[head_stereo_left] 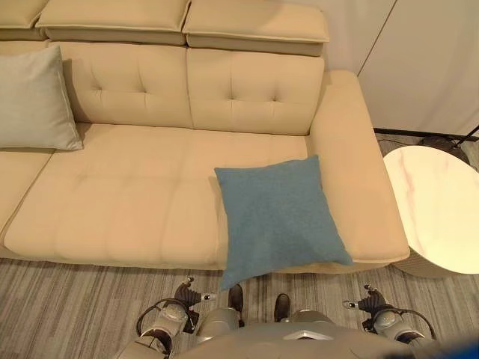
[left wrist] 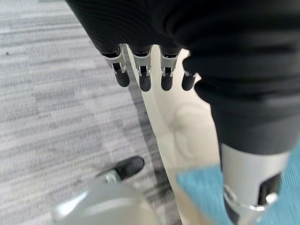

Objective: Pick up all the scattered cushions and arrange them neatly on the sofa.

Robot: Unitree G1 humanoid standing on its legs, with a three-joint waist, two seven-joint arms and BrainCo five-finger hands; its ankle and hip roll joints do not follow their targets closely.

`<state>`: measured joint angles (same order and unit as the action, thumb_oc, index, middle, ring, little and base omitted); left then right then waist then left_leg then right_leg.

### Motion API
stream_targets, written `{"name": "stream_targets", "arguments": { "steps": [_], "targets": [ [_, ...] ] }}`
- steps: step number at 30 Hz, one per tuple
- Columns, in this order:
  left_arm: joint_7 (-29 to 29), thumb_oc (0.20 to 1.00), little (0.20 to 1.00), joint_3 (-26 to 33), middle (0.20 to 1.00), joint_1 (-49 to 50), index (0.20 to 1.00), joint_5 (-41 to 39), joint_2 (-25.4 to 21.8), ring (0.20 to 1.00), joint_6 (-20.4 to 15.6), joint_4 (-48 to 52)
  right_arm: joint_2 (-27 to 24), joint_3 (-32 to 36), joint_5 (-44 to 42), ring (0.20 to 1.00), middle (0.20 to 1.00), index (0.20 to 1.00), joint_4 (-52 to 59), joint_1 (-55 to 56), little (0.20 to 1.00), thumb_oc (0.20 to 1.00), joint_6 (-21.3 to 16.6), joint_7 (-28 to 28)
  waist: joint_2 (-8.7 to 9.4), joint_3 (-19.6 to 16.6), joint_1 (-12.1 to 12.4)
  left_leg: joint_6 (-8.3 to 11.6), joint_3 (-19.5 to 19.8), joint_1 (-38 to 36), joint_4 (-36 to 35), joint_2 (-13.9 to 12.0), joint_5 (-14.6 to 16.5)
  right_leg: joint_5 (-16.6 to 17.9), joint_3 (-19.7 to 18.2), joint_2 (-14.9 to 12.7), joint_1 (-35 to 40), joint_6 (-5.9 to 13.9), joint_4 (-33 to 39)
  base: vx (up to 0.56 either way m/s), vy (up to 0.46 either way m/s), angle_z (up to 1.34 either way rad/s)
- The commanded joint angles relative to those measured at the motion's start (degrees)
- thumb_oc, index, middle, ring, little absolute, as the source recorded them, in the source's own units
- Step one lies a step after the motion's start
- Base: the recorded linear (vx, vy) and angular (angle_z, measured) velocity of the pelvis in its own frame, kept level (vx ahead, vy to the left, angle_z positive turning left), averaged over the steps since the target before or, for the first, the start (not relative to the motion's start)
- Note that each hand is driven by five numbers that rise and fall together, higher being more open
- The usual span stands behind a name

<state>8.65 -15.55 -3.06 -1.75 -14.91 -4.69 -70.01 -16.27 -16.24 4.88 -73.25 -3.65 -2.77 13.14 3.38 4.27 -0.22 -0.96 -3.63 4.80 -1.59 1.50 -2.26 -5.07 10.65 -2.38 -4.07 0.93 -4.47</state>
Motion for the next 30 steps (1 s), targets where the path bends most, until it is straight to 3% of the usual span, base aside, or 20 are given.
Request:
{"name": "stream_targets", "arguments": {
  "steps": [1,5,9,14,19,22,30],
  "targets": [
    [0.0,1.0,1.0,3.4,1.0,-0.9,1.0,-2.1,-0.2,1.0,-1.0,0.3,-0.8,-0.9,0.5,1.0,1.0,1.0,0.6,-1.7,1.0,1.0,0.1,1.0,3.14,-1.2,1.7,0.96,1.0,1.3,6.5,1.5,8.4,3.8,-4.5,-0.6,-0.9,5.17,1.8,0.03,0.111,-0.29],
    [0.5,1.0,1.0,4.3,1.0,-1.5,1.0,-4.4,-1.3,1.0,-1.8,2.5,-0.7,-0.5,0.1,1.0,1.0,1.0,1.2,-2.2,1.0,1.0,0.0,1.3,2.79,-0.3,1.7,-0.28,2.0,1.1,6.6,1.9,8.4,3.6,-5.9,-0.9,-4.7,6.5,-5.4,0.01,0.08,-0.26],
    [1.7,1.0,1.0,4.8,1.0,-2.6,1.0,-7.0,-1.5,1.0,-2.8,4.1,-1.6,0.9,-1.2,1.0,1.0,1.0,2.2,-2.9,1.0,1.0,-0.4,2.2,2.62,-0.1,1.2,-0.25,2.6,0.6,6.5,1.9,8.8,5.0,-8.1,-2.2,-5.6,6.71,-3.0,0.04,-0.04,0.0],
    [2.6,1.0,1.0,7.6,1.0,-1.3,1.0,-13.3,-0.2,1.0,-3.8,6.1,-3.0,2.6,-2.7,1.0,1.0,1.0,5.9,-3.0,1.0,1.0,-1.5,3.5,3.53,-1.7,1.2,0.54,2.5,-0.6,4.8,1.3,8.9,6.0,-7.1,-2.3,-3.6,6.34,2.2,0.08,-0.101,0.07],
    [3.8,1.0,1.0,8.1,1.0,-1.9,1.0,-17.9,0.3,1.0,-4.6,10.3,-4.5,4.0,-5.1,1.0,1.0,1.0,13.7,-4.3,1.0,1.0,-2.7,5.4,3.73,-1.0,1.1,1.22,2.7,0.6,3.1,0.5,7.6,6.0,-6.3,-1.9,-3.8,6.12,3.9,-0.03,-0.078,0.11],
    [5.1,1.0,1.0,7.1,1.0,-3.2,1.0,-20.6,-0.2,1.0,-5.5,16.7,-6.0,4.2,-6.9,1.0,1.0,1.0,21.0,-6.3,1.0,1.0,-3.5,7.1,3.76,1.6,1.1,1.93,3.4,4.2,2.8,-0.3,5.9,6.3,-5.4,-1.4,-7.1,5.66,3.8,-0.14,-0.088,0.13],
    [8.2,1.0,1.0,2.7,1.0,-12.5,1.0,-24.6,0.1,1.0,-8.2,21.3,-5.3,0.8,-12.3,1.0,1.0,1.0,22.7,-16.6,1.0,1.0,-4.3,10.0,3.69,6.4,1.5,3.51,5.3,15.9,3.6,0.0,2.1,7.9,-3.5,-1.7,-18.5,4.82,1.6,-0.15,-0.067,0.22]
  ]
}}
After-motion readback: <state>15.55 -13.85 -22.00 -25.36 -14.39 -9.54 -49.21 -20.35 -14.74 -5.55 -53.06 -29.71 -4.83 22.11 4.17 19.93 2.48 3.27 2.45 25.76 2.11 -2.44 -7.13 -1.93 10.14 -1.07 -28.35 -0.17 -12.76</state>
